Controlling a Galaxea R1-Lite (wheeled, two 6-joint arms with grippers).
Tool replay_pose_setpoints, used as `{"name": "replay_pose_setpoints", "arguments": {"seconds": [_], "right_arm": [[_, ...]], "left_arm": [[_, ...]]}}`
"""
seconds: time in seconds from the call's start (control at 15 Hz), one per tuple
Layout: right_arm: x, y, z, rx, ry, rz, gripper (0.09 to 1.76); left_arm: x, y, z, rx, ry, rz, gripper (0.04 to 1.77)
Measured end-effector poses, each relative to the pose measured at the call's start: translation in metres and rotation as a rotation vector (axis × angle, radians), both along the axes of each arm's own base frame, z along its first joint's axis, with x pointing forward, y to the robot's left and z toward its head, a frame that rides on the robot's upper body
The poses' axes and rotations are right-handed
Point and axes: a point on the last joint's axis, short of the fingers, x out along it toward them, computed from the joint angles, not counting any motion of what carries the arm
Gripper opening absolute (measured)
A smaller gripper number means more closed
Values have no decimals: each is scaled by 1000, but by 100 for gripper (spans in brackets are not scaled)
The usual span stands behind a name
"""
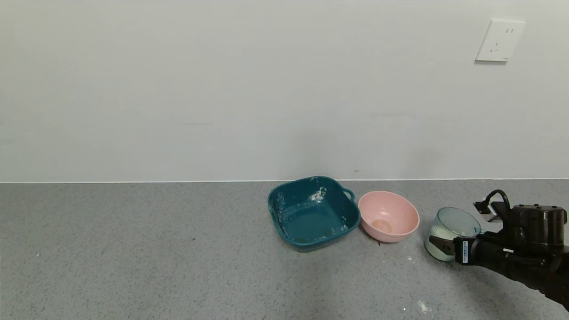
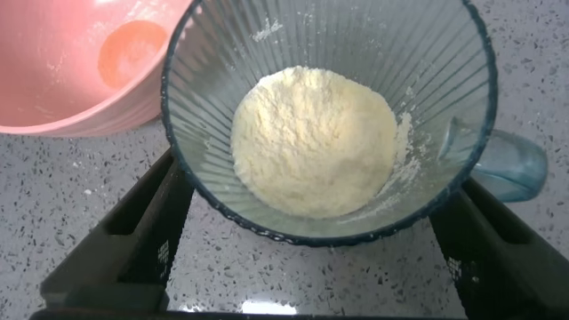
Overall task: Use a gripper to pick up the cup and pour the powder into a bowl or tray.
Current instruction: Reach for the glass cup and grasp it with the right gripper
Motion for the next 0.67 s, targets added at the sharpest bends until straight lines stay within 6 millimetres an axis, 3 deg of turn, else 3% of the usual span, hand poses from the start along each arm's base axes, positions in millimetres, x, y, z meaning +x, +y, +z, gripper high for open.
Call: {"name": "replay_pose_setpoints", "arguments": {"seconds": [0.67], "right_arm": [[18,-10,-3,-23,-15,-20,171]], "left_arm": [[0,0,0,0,0,0,172]]}}
